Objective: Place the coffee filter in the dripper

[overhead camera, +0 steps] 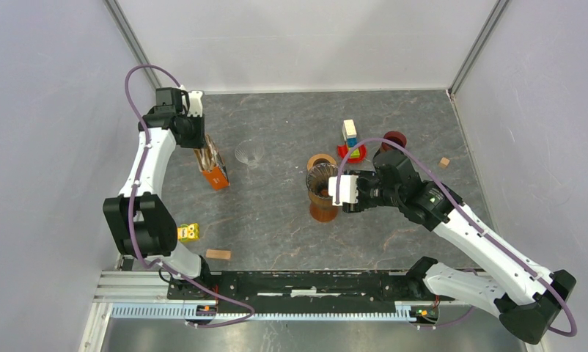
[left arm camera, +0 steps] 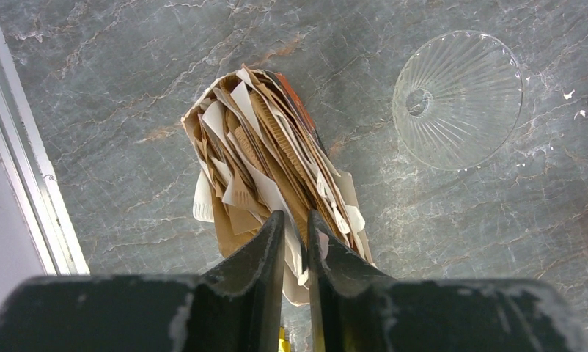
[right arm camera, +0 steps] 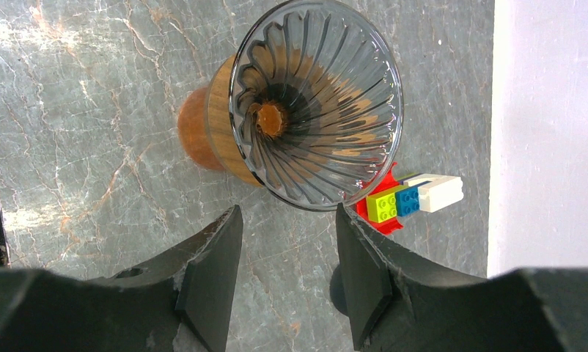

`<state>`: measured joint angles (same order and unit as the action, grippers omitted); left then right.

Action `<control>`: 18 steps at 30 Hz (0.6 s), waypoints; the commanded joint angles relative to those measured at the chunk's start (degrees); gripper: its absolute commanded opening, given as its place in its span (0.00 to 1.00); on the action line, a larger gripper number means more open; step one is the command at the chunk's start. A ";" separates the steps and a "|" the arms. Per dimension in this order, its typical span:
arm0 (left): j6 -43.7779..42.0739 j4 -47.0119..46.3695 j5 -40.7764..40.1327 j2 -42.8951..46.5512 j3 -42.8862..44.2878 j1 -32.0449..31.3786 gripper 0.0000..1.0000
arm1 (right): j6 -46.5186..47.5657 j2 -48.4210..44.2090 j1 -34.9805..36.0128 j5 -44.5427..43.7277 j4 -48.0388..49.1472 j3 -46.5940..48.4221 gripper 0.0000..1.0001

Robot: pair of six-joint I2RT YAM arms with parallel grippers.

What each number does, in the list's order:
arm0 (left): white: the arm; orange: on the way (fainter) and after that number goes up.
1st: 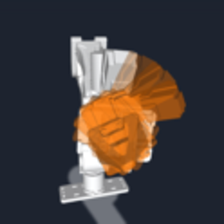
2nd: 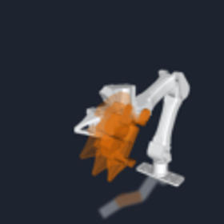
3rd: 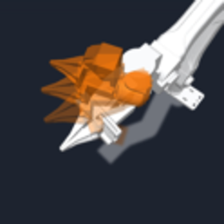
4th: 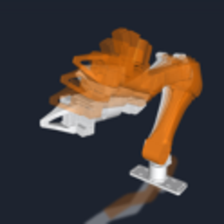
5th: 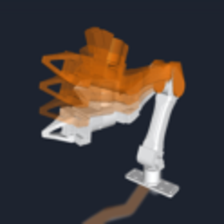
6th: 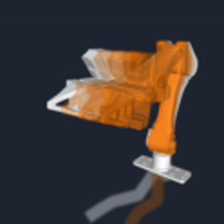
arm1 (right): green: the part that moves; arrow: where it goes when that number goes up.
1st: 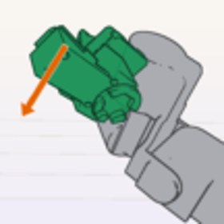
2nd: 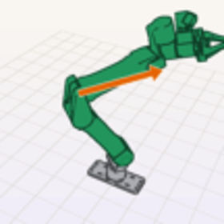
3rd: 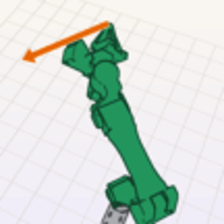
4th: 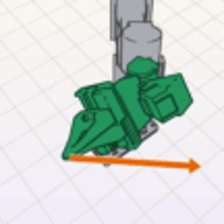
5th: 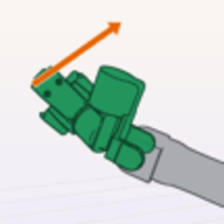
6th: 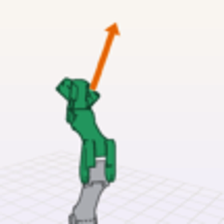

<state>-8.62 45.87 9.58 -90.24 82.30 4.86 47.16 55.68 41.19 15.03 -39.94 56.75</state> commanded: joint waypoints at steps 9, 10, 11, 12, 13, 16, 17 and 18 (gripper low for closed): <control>-0.09 -1.84 0.54 1.37 1.42 0.10 0.14 | -0.49 -0.77 -0.15 1.06 0.31 -0.06 0.56; -0.25 -1.84 0.52 1.58 1.39 0.12 0.12 | -0.49 -0.67 -0.15 1.23 0.26 -0.13 0.56; -0.23 -1.72 0.52 1.68 1.50 0.07 0.12 | -0.49 -0.60 -0.14 1.36 0.23 -0.04 0.56; -0.18 -1.52 0.58 1.77 1.63 0.14 0.11 | -0.42 -0.55 -0.19 1.34 0.21 -0.03 0.56; -0.17 -1.33 0.61 1.82 1.80 0.14 0.10 | -0.40 -0.44 -0.15 1.42 0.12 0.02 0.56; -0.26 -1.23 0.66 1.99 2.01 0.13 0.05 | -0.40 -0.46 -0.15 1.45 -0.02 0.09 0.56; -0.26 -1.15 0.70 2.11 2.16 0.17 0.04 | -0.39 -0.36 -0.14 1.45 -0.05 0.11 0.56; -0.31 -1.13 0.78 2.18 2.31 0.14 0.03 | -0.33 -0.35 -0.14 1.42 -0.09 0.16 0.56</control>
<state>-8.62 45.71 9.58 -90.37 82.35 4.86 47.18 55.55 41.19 15.49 -40.01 56.75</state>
